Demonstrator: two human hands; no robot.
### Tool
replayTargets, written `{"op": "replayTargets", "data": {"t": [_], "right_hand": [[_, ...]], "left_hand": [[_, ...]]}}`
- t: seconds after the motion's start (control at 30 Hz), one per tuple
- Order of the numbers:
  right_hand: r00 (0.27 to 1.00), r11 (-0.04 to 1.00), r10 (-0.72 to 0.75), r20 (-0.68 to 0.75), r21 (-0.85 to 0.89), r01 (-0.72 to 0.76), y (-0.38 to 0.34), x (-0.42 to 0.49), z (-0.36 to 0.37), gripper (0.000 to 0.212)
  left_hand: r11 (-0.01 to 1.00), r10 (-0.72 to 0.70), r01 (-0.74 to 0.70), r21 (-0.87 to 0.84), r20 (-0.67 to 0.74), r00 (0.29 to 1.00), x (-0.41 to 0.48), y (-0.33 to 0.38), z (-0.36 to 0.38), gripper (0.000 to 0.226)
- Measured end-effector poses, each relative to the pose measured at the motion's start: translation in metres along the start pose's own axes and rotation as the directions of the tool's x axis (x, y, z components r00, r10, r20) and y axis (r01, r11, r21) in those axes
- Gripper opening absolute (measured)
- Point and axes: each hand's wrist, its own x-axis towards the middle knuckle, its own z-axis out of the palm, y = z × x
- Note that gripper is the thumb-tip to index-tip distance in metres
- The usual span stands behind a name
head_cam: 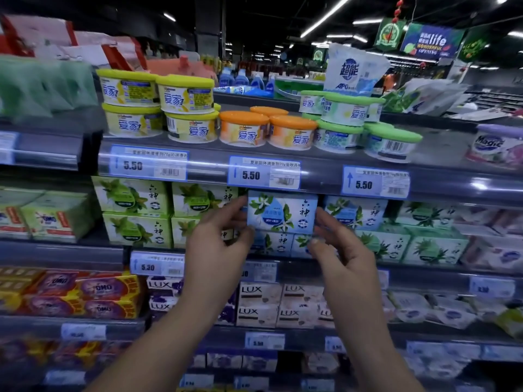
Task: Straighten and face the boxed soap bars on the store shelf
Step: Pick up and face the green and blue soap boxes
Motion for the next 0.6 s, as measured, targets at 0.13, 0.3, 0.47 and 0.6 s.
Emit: {"op": "replayTargets", "data": {"t": [0.13, 0.3, 0.47, 0.6], "right_hand": [[0.998, 1.0, 0.022, 0.063, -0.011, -0.021, 0.009, 0.009, 0.004, 0.04], [0.991, 0.996, 0.014, 0.131, -0.085, -0.003, 0.017, 0.009, 0.006, 0.037], [0.989, 0.991, -0.015, 0.145, -0.132, 0.034, 0.016, 0.011, 0.006, 0.035], [0.992, 0.988, -0.033, 0.119, -0.147, 0.051, 0.016, 0.008, 0.006, 0.033]], "left_hand": [[1.0, -0.001, 0.002, 0.012, -0.015, 1.0, 0.001, -0.004, 0.005, 0.05], [0.999, -0.027, 0.029, 0.045, -0.038, 0.999, 0.001, -0.004, 0.011, 0.05], [0.999, -0.047, 0.048, 0.026, -0.036, 0.998, -0.003, -0.006, 0.01, 0.05], [0.998, -0.057, 0.058, 0.03, -0.025, 0.998, -0.003, -0.007, 0.006, 0.048]]}}
